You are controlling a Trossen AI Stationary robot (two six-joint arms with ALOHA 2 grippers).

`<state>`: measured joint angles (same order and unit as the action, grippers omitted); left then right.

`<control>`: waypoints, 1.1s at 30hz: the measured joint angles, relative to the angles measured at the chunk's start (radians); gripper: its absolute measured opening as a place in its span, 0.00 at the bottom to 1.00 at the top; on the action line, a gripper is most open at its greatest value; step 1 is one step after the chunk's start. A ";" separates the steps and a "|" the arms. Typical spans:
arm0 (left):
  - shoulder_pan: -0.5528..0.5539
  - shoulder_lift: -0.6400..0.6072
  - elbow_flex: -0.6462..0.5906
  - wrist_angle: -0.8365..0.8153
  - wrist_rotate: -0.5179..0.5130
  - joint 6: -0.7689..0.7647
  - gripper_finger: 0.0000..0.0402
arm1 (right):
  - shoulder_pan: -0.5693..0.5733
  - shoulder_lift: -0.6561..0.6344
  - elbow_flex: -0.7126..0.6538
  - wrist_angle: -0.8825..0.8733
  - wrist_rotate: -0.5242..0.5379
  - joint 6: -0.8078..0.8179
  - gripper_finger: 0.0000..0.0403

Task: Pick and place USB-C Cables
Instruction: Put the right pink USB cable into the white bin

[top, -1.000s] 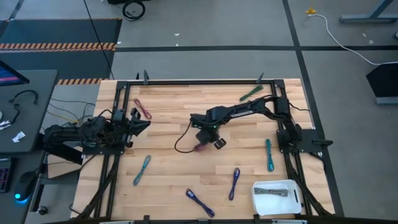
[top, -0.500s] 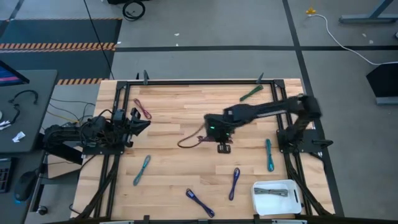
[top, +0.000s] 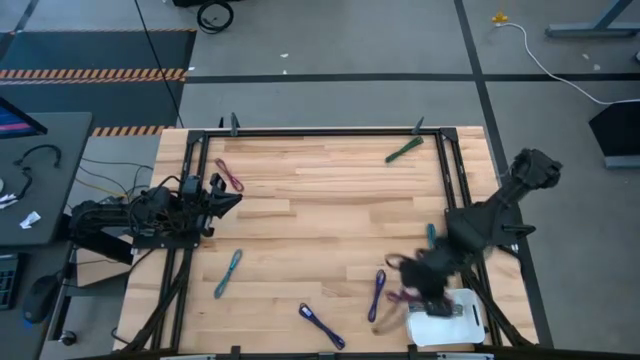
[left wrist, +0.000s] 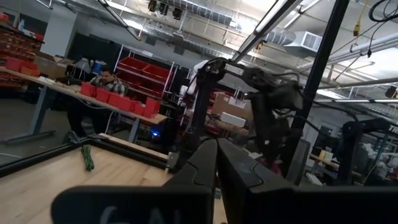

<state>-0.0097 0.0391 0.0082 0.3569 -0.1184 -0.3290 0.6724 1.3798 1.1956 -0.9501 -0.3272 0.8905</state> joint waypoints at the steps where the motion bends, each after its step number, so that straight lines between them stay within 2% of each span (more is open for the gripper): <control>1: 0.000 0.000 0.000 0.000 0.000 0.000 0.04 | 0.044 0.003 -0.008 0.007 -0.020 0.046 0.04; 6: 0.000 0.000 0.000 0.000 -0.030 0.000 0.03 | 0.230 0.048 -0.037 0.096 -0.045 0.185 0.08; 11: 0.000 0.000 0.000 0.000 -0.101 0.001 0.05 | 0.325 0.128 -0.075 0.125 -0.086 0.209 0.06; 22: 0.000 0.000 0.000 -0.001 -0.108 0.000 0.03 | 0.298 0.305 -0.096 0.179 -0.018 0.002 0.08; 29: 0.000 0.000 0.000 -0.010 -0.117 -0.047 0.03 | 0.312 0.355 -0.096 0.176 0.043 0.078 0.09; 33: 0.000 0.000 0.000 -0.028 -0.118 -0.053 0.02 | 0.341 0.336 -0.096 0.180 0.122 0.175 0.16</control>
<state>-0.0097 0.0391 0.0082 0.3288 -0.2361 -0.3824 1.0132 1.7154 1.0996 -0.7702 -0.2056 1.0656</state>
